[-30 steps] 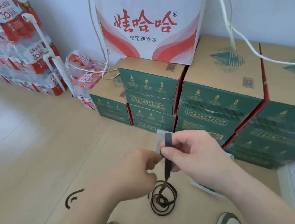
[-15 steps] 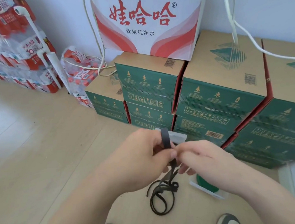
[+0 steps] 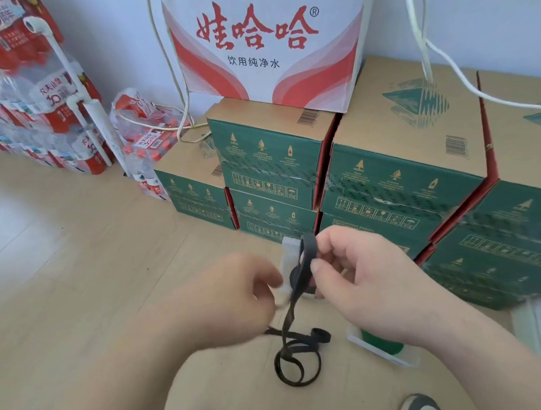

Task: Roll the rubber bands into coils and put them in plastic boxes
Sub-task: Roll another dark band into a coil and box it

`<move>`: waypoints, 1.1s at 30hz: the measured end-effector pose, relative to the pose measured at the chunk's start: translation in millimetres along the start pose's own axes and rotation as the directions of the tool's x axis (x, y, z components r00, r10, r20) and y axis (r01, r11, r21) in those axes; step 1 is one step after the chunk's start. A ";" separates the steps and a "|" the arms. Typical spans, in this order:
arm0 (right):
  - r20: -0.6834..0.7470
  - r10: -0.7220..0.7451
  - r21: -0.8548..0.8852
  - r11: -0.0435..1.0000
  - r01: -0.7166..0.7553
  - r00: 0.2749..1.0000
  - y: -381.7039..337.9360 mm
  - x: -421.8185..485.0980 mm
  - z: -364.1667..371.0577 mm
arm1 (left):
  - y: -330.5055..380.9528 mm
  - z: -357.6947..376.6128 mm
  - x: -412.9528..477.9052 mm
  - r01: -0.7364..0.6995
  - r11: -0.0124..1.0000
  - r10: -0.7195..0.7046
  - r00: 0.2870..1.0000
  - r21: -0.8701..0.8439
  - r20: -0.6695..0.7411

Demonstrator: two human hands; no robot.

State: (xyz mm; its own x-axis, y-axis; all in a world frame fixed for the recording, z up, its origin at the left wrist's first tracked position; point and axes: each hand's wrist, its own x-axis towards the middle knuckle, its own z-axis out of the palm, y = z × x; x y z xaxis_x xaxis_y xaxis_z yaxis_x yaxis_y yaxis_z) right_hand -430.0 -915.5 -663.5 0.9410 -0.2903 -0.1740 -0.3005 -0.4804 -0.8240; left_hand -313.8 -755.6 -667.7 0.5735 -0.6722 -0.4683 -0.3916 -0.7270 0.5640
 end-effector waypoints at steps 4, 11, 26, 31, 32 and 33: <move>-0.087 0.017 0.107 0.994 -0.007 0.996 -4.9 3.1 1.1 | 4.5 13.6 2.3 -0.092 0.992 0.084 0.992 0.085 0.091; -0.137 0.077 0.372 0.928 -0.021 0.987 -8.2 10.6 -6.2 | 7.3 9.1 8.8 -0.269 0.957 0.249 0.953 -0.104 -0.173; -0.126 0.068 -0.065 0.995 -0.077 0.990 -4.4 12.5 2.4 | 6.9 4.2 13.3 -0.152 0.898 -0.014 0.928 -0.412 -0.373; -0.205 0.044 0.285 0.958 0.017 0.978 -18.6 5.9 -3.1 | 4.4 20.4 7.2 -0.145 0.986 0.144 0.989 0.085 0.008; -0.236 0.022 0.296 0.954 0.050 0.972 -18.9 5.6 -3.2 | 6.4 21.9 6.6 -0.149 0.984 0.148 0.989 0.096 0.018; -0.268 0.007 0.300 0.951 0.077 0.963 -18.5 5.4 -3.6 | 7.3 22.7 7.0 -0.153 0.986 0.153 0.988 0.072 0.009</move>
State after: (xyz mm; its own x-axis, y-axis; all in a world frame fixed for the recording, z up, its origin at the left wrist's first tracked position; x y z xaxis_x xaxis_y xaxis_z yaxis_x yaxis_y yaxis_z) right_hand -419.9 -911.2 -647.2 0.8628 -0.5047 -0.0285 -0.1667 -0.2308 -0.9586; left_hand -329.0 -768.8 -682.3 0.5002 -0.7766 -0.3830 -0.5257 -0.6239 0.5783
